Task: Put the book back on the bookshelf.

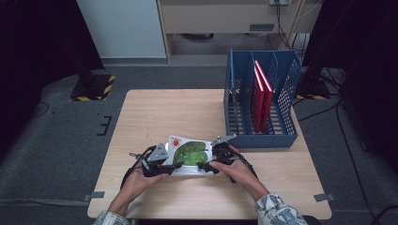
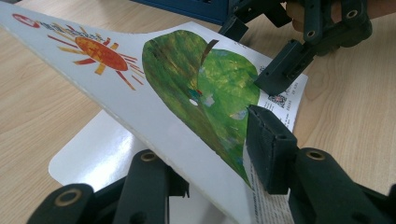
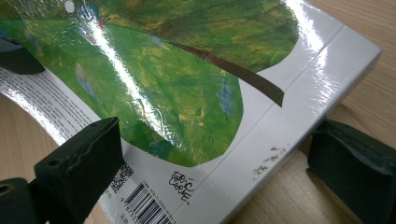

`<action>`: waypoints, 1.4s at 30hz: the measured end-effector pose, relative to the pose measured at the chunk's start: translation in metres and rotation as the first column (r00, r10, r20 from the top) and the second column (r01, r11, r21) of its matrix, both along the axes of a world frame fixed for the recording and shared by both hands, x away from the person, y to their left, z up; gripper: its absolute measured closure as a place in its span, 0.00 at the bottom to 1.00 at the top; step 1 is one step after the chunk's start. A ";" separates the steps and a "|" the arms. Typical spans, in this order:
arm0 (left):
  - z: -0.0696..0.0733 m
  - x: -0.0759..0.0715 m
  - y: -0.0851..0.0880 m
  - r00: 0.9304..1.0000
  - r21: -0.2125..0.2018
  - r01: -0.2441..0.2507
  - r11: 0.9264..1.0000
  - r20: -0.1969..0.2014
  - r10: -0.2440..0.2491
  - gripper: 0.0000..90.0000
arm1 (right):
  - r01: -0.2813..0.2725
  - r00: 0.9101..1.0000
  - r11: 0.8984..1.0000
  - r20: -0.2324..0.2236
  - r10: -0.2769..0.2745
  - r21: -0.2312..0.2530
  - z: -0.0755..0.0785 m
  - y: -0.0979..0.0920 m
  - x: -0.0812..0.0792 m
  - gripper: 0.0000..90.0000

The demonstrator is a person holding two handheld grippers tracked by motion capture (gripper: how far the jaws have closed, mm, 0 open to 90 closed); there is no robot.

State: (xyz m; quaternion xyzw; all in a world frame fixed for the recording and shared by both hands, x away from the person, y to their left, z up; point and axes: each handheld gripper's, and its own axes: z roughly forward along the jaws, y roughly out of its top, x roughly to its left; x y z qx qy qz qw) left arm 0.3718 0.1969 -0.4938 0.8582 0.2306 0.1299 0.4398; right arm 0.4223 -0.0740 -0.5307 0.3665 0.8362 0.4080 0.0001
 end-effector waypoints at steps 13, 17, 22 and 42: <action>-0.009 0.008 0.012 0.995 -0.045 -0.051 0.998 -0.090 0.047 0.67 | 0.032 0.991 0.999 0.130 -0.027 -0.039 0.013 0.004 -0.005 0.19; -0.010 0.009 0.011 0.994 -0.049 -0.064 0.997 -0.088 0.059 0.67 | 0.043 0.989 0.998 0.146 -0.036 -0.048 0.015 0.004 -0.005 0.21; -0.011 0.011 0.012 0.994 -0.050 -0.078 0.996 -0.080 0.074 0.67 | 0.052 0.987 0.998 0.156 -0.045 -0.041 0.019 0.003 -0.005 0.22; -0.011 0.019 0.016 0.986 -0.046 -0.167 0.985 -0.023 0.166 0.67 | 0.067 0.968 0.998 0.243 -0.066 0.004 0.042 -0.002 -0.011 0.29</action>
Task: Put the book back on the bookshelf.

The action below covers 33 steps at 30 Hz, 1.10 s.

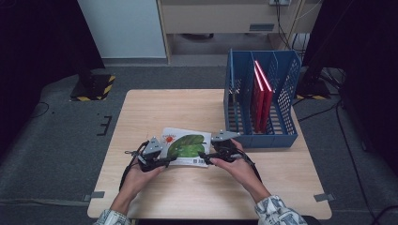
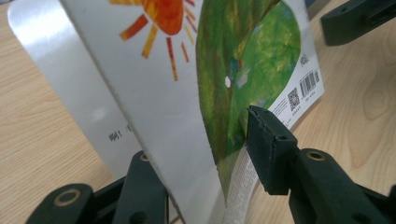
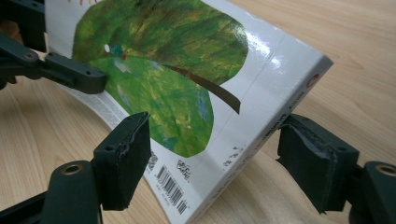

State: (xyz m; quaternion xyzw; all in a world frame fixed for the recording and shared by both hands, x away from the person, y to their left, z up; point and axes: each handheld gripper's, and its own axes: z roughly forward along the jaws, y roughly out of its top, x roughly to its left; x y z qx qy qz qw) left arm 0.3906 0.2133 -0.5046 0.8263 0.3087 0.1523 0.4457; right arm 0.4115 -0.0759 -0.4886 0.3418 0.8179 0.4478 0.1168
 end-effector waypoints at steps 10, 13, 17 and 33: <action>-0.005 -0.002 0.002 1.000 0.028 -0.013 1.000 -0.003 0.013 0.65 | -0.036 0.999 0.999 0.029 0.036 0.003 0.009 -0.005 -0.010 0.33; -0.005 -0.002 0.001 1.000 0.033 -0.015 0.999 0.005 0.014 0.62 | -0.041 0.999 0.999 0.035 0.041 -0.002 0.010 -0.006 -0.012 0.33; -0.006 -0.003 0.003 0.999 0.060 -0.029 0.998 0.017 0.028 0.59 | -0.046 0.998 0.999 0.040 0.046 -0.001 0.013 -0.007 -0.015 0.33; -0.006 -0.015 0.008 0.997 0.066 -0.074 0.995 -0.013 0.075 0.46 | -0.097 0.992 0.995 0.079 0.097 -0.006 0.021 -0.007 -0.031 0.36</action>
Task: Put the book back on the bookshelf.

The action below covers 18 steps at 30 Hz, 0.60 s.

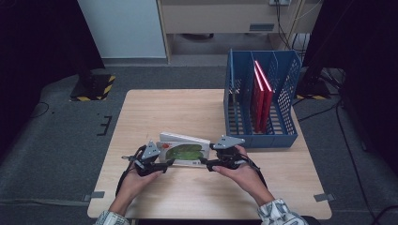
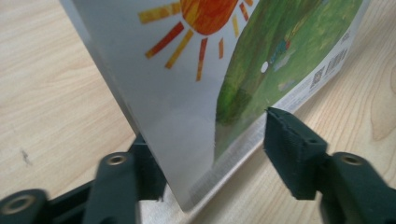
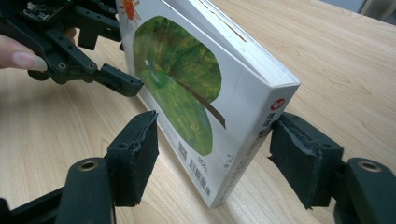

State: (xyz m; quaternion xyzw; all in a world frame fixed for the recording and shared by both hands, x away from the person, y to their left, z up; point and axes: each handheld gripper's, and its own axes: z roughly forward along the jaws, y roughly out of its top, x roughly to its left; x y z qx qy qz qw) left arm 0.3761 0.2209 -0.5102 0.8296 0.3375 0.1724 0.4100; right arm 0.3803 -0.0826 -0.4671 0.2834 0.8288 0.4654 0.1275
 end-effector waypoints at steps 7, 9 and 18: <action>0.003 -0.005 0.003 1.000 -0.009 -0.011 1.000 -0.004 0.011 0.40 | -0.021 1.000 1.000 0.003 0.021 -0.010 0.001 0.003 -0.003 0.37; 0.003 -0.006 0.004 1.000 -0.012 -0.020 1.000 -0.003 0.020 0.39 | -0.029 1.000 1.000 0.003 0.029 -0.010 0.001 0.004 -0.004 0.37; 0.007 -0.010 0.009 0.999 -0.015 -0.041 0.999 0.001 0.041 0.35 | -0.063 0.998 0.998 0.000 0.063 -0.015 0.001 0.009 -0.007 0.33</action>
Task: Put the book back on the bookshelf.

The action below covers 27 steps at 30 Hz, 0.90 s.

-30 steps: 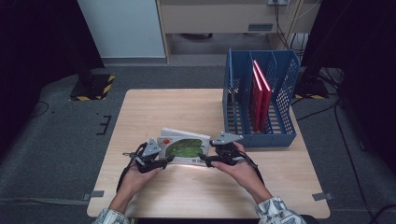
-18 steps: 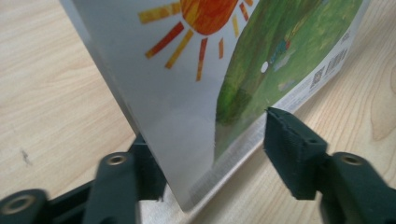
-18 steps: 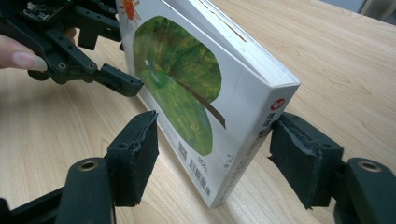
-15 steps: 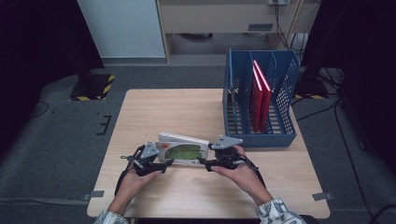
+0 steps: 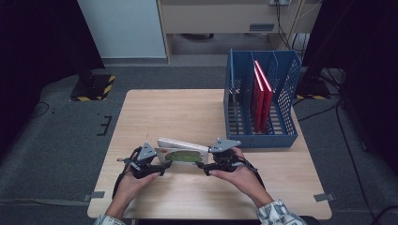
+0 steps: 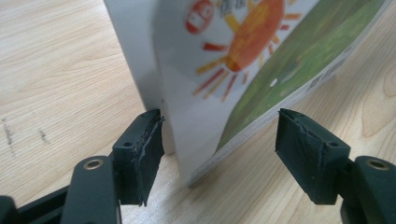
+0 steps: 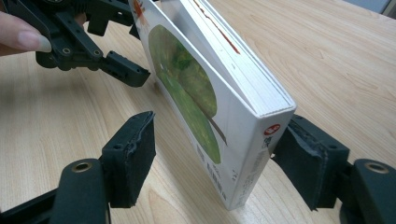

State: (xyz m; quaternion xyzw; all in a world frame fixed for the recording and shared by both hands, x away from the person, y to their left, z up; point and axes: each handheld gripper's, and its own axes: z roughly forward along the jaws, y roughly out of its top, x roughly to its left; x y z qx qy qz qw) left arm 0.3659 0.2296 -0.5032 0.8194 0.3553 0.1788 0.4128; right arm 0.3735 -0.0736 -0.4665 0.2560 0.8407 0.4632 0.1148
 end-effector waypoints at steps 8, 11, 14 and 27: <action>0.004 -0.003 0.007 0.999 -0.015 -0.036 0.999 0.014 0.037 0.33 | -0.017 1.000 1.000 -0.007 0.017 0.015 0.004 0.004 0.001 0.31; 0.005 -0.003 0.010 0.998 -0.020 -0.058 0.998 0.018 0.058 0.33 | -0.034 0.999 0.999 -0.013 0.034 0.002 0.007 0.008 0.004 0.32; 0.005 -0.003 0.013 0.997 -0.021 -0.074 0.997 0.019 0.074 0.33 | -0.047 0.999 0.999 -0.017 0.047 -0.010 0.010 0.010 0.008 0.34; 0.007 -0.001 0.021 0.991 -0.039 -0.127 0.991 0.026 0.128 0.32 | -0.122 0.992 0.991 -0.038 0.120 -0.060 0.013 0.027 0.024 0.45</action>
